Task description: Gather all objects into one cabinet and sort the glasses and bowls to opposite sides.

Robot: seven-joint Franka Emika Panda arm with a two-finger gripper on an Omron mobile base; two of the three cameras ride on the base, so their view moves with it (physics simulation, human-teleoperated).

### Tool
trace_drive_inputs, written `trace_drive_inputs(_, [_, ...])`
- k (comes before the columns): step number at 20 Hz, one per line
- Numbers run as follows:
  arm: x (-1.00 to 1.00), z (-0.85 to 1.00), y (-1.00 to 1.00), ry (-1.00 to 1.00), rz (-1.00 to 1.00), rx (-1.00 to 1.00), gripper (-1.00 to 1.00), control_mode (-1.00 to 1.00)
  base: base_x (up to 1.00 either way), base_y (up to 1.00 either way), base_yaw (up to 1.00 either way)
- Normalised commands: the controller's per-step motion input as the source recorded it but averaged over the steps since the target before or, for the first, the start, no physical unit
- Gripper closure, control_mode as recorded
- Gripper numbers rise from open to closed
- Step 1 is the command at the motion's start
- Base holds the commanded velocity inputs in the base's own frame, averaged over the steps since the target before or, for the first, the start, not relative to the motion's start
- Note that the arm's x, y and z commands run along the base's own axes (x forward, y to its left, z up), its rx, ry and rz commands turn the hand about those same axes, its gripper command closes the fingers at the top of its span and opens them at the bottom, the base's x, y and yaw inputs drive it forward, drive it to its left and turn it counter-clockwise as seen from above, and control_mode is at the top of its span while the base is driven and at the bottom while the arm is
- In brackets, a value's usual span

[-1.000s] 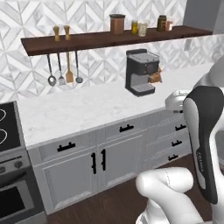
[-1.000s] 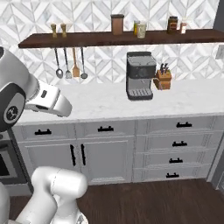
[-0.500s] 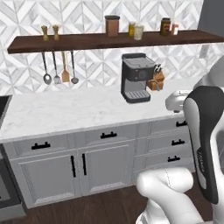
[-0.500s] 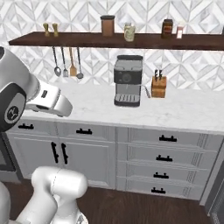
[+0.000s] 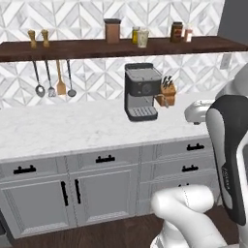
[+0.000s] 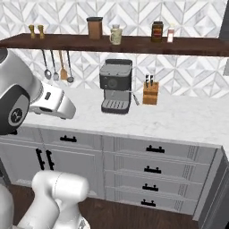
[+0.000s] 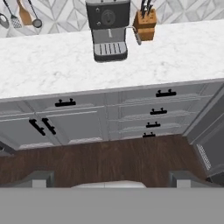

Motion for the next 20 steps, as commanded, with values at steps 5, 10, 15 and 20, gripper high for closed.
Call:
trace_drive_inputs(5, [0.00, 0.00, 0.00, 0.00, 0.00, 0.00, -1.00, 1.00, 0.55, 0.01, -0.01])
trace_drive_inputs(10, [0.00, 0.00, 0.00, 0.00, 0.00, 0.00, -1.00, 1.00, 0.59, 0.15, -0.05])
trace_drive_inputs(15, [0.00, 0.00, 0.00, 0.00, 0.00, 0.00, -1.00, 1.00, 0.62, 0.27, -0.09])
trace_drive_inputs(20, [0.00, 0.00, 0.00, 0.00, 0.00, 0.00, -1.00, 1.00, 0.43, 0.26, -0.10])
